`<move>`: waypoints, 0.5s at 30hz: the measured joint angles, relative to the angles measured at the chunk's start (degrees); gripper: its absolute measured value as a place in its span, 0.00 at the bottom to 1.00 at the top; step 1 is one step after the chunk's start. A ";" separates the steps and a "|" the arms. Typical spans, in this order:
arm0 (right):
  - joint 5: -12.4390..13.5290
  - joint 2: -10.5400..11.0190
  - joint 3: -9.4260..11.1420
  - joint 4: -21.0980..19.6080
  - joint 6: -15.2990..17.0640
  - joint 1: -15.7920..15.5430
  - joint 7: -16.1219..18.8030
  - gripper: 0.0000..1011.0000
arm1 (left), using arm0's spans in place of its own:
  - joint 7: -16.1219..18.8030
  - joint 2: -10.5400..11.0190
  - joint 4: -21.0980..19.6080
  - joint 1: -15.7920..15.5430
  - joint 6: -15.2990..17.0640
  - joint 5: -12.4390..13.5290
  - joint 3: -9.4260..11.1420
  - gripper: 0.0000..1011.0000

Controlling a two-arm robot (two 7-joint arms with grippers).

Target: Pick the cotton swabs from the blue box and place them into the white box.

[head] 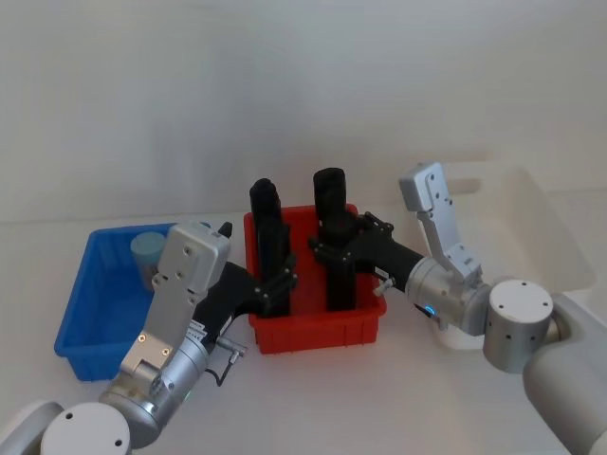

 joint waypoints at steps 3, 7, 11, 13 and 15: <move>-0.31 -0.71 -0.26 3.16 -0.94 1.71 0.15 0.74 | 0.00 0.00 0.00 0.00 0.00 0.00 0.00 0.99; -0.58 -1.46 -0.50 6.53 -2.04 3.48 0.27 0.62 | 0.00 0.00 0.00 0.00 0.00 0.00 0.00 0.99; -0.74 -2.08 -0.61 9.40 -2.98 5.04 0.32 0.54 | 0.00 0.00 0.00 0.00 0.00 0.00 0.00 0.99; -0.77 -2.36 -0.60 10.68 -3.56 5.75 0.37 0.53 | 0.01 0.00 0.00 0.00 0.00 0.00 0.00 0.99; -0.79 -2.47 -0.57 11.23 -3.83 6.08 0.40 0.53 | 0.00 0.00 0.00 0.00 0.00 0.00 0.00 0.99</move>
